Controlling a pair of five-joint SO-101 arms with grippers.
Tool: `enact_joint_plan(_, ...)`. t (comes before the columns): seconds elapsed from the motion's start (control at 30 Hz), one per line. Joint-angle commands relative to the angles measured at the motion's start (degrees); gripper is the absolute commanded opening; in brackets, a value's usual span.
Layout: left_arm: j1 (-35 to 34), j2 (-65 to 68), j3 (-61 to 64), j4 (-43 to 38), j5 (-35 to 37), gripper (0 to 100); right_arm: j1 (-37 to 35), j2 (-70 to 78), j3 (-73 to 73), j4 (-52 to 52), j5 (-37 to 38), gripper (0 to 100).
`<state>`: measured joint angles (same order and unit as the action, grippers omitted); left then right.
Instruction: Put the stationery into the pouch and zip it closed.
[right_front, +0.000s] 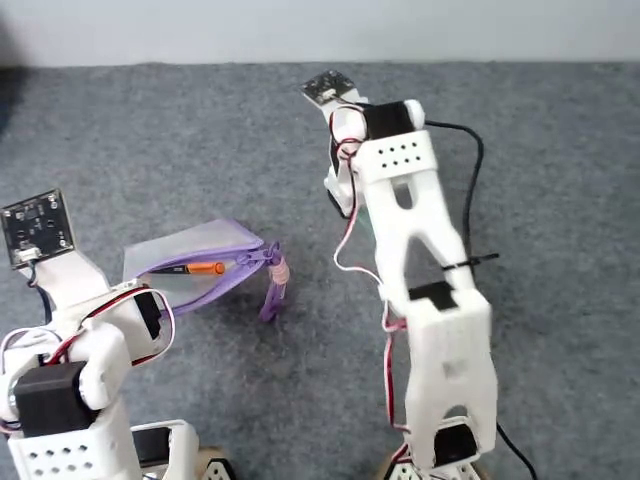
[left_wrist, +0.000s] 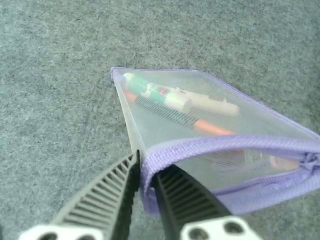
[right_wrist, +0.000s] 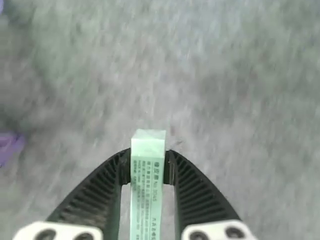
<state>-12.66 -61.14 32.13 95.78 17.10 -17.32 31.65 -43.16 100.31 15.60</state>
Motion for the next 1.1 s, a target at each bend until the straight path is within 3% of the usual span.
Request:
enact_joint_plan(0.0,-0.2,-0.2,-0.6,-0.7,0.5,1,-2.2,-18.7,16.4,2.4,-3.3,0.7)
enact_joint_plan(0.27,-0.2,-0.2,-0.6,-0.7,0.5,1,-8.0,-45.8,43.7,-1.1,-7.8,0.7)
enact_joint_plan(0.5,-0.3,-0.2,-0.6,-0.7,0.5,1,-15.8,-70.0,60.7,-16.8,-15.2,0.7)
enact_joint_plan(0.7,-0.5,-0.2,-0.6,-0.7,0.6,1,-22.4,-81.7,69.2,-29.0,-25.6,0.7)
enact_joint_plan(0.87,-0.5,-0.2,-0.6,-0.7,0.6,1,-27.0,-87.8,72.8,-44.4,-32.3,0.7)
enact_joint_plan(1.07,-0.6,-0.2,-0.6,-0.7,0.6,1,-33.5,-91.7,85.5,-69.4,-33.1,0.8)
